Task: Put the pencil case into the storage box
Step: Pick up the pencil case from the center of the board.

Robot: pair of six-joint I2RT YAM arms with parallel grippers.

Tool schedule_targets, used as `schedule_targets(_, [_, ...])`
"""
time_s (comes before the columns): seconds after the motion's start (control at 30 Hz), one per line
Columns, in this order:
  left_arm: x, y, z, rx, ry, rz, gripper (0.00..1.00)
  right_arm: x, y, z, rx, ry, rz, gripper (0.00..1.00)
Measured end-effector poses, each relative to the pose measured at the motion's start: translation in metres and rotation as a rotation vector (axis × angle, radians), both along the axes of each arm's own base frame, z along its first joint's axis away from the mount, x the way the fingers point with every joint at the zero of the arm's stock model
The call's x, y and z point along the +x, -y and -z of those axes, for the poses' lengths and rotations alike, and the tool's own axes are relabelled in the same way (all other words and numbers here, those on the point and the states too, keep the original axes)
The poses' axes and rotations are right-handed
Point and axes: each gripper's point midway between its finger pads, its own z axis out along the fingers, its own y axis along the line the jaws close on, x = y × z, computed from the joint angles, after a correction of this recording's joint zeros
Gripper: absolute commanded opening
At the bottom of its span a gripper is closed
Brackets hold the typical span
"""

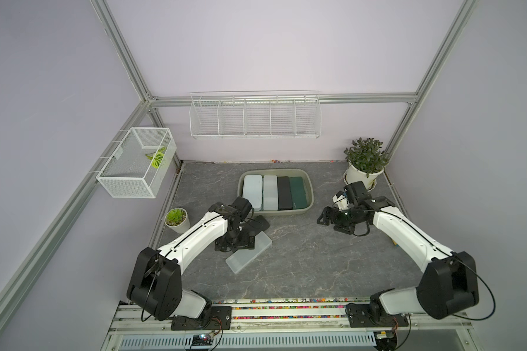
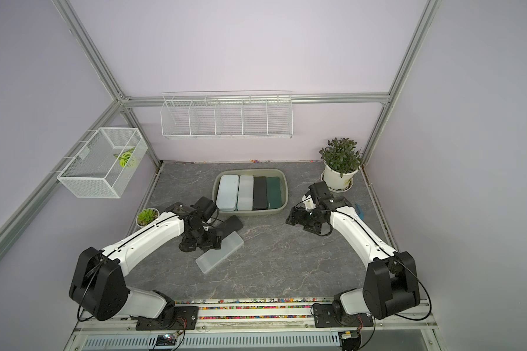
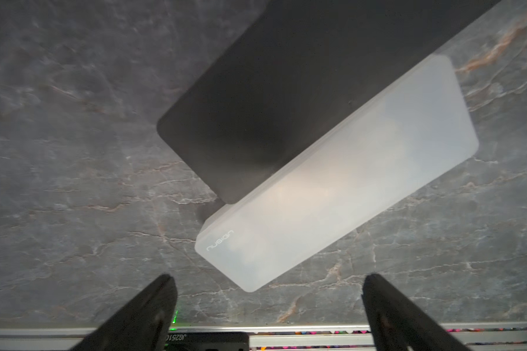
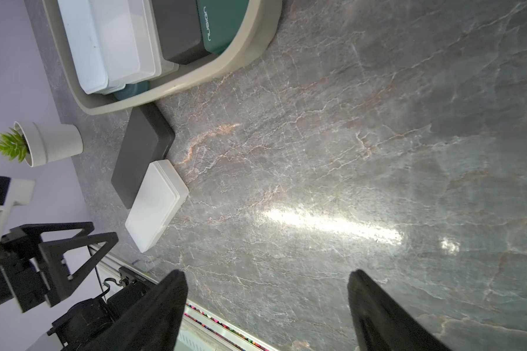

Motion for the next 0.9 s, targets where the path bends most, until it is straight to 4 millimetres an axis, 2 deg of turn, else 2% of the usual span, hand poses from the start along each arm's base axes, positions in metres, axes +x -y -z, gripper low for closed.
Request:
schedule_targets(0.13, [0.000,0.007,0.018,-0.012,-0.024,-0.006,1.00,-0.004,0.001,-0.005,0.006,0.018,0.002,0.88])
schedule_targets(0.33, [0.000,0.007,0.041,0.004,-0.052,-0.021,1.00,-0.007,0.004,-0.012,0.002,0.044,0.007,0.88])
schedule_targets(0.67, [-0.002,0.011,0.043,0.000,-0.052,-0.009,1.00,-0.013,0.007,-0.011,-0.009,0.035,0.013,0.88])
schedule_targets(0.9, [-0.020,0.036,0.041,-0.013,-0.078,0.072,1.00,-0.015,0.007,-0.013,-0.009,0.037,0.012,0.88])
